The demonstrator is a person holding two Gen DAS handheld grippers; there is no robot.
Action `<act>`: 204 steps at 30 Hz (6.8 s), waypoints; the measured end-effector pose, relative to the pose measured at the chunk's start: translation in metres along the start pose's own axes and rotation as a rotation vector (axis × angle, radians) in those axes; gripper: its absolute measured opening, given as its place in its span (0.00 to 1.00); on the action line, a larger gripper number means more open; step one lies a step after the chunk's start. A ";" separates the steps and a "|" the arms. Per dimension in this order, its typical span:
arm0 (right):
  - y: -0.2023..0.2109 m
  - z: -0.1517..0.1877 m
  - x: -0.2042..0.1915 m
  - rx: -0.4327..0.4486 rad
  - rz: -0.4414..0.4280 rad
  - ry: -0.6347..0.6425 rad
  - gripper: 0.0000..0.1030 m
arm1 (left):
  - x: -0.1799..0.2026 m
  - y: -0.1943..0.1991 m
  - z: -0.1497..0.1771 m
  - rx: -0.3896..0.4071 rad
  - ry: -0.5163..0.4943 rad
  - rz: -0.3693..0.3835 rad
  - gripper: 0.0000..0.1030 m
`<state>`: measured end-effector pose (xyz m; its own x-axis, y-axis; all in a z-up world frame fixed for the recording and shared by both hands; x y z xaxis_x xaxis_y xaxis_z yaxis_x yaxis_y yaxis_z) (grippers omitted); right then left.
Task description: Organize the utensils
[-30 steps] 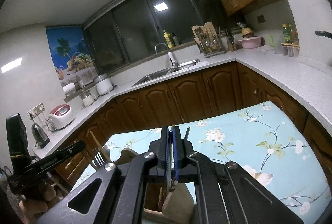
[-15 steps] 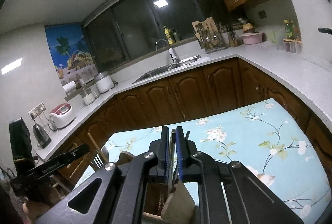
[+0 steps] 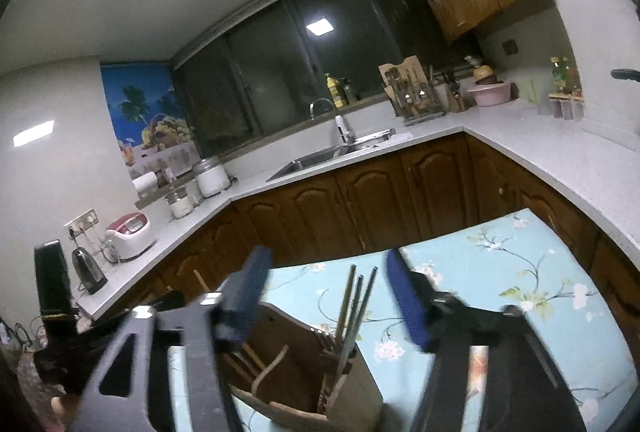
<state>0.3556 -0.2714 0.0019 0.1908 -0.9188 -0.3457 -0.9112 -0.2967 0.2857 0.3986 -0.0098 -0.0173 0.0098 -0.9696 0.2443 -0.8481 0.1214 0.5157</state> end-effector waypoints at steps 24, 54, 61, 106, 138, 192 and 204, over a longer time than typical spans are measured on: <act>0.062 0.035 -0.024 -0.032 -0.019 0.020 0.80 | -0.022 0.099 0.052 -0.039 0.002 -0.009 0.92; 0.161 0.131 -0.061 -0.033 0.085 0.207 0.95 | -0.030 0.223 0.145 0.131 -0.145 -0.175 0.99; 0.181 0.132 -0.069 -0.068 0.094 0.220 0.98 | -0.024 0.243 0.146 0.100 -0.202 -0.192 0.99; 0.215 0.152 -0.085 -0.010 0.108 0.223 1.00 | -0.024 0.278 0.194 0.168 -0.222 -0.234 0.99; 0.217 0.147 -0.087 -0.004 0.090 0.231 1.00 | -0.024 0.277 0.191 0.175 -0.226 -0.235 0.99; 0.219 0.141 -0.100 0.009 0.077 0.247 1.00 | -0.017 0.270 0.188 0.178 -0.230 -0.237 0.99; 0.217 0.139 -0.102 0.008 0.076 0.245 1.00 | -0.013 0.265 0.186 0.162 -0.226 -0.230 0.99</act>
<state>0.0875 -0.2061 -0.0257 0.2038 -0.9743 -0.0963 -0.9289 -0.2235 0.2952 0.0752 -0.0046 -0.0369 0.1076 -0.9924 -0.0602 -0.9106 -0.1226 0.3947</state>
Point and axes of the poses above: each gripper's, at about its wrist camera, not at the fingertips, and y roughly against the way its jaws point, x to its right, z to its underside, the point moved 3 cm from there along -y, roughly the way its jaws point, and after that the axes turned 8 degrees about -z, right-handed, at the moved point
